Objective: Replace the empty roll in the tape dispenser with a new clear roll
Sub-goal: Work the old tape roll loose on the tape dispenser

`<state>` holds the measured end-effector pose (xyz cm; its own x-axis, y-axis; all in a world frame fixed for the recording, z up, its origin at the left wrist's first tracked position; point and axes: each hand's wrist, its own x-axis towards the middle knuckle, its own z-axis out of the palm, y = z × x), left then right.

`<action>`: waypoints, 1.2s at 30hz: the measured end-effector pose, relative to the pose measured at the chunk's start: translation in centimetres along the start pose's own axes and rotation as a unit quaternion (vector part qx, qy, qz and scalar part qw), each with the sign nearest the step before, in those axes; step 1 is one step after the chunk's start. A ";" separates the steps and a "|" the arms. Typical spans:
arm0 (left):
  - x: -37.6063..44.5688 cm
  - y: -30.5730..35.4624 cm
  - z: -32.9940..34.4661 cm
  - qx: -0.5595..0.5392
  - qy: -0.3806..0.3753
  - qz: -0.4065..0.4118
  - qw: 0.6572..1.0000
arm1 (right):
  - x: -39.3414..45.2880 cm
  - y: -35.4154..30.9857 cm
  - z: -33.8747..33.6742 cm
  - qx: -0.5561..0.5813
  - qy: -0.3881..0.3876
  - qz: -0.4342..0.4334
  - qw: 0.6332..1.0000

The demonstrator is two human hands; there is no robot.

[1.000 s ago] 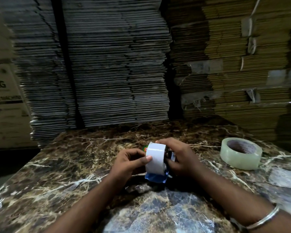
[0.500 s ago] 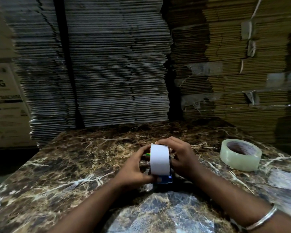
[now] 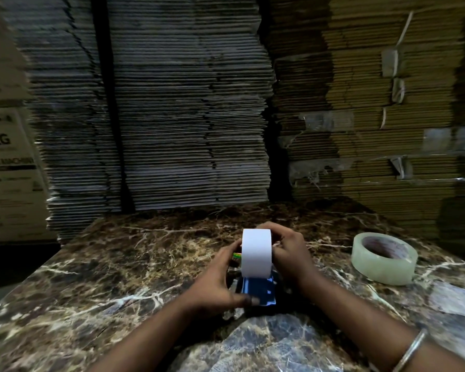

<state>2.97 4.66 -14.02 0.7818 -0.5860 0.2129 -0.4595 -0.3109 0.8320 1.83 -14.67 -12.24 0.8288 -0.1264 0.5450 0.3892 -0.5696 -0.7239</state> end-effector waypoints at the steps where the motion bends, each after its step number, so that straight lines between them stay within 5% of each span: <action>1: 0.1 -0.1 0.0 0.004 0.000 0.001 1.000 | 0.0 0.0 0.1 0.000 0.004 0.012 1.000; 17: -0.5 0.5 0.3 -0.012 -0.013 -0.001 1.000 | 0.8 1.3 1.4 -0.017 0.020 0.215 0.976; 24: -0.5 0.9 0.2 -0.019 -0.007 -0.007 1.000 | 0.6 1.7 1.2 0.015 0.022 0.217 0.976; 30: -0.4 0.6 -0.1 -0.102 0.035 -0.011 0.994 | -0.3 0.2 0.1 0.192 0.089 0.173 0.962; 36: 0.4 2.2 0.4 -0.226 0.126 -0.022 0.966 | -0.9 0.2 0.9 0.211 -0.029 0.108 0.971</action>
<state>2.07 3.46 -12.28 0.9003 -0.3610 0.2433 -0.2377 0.0605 0.9694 1.56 -13.92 -13.26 0.9258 -0.1522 0.3460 0.3245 -0.1496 -0.9340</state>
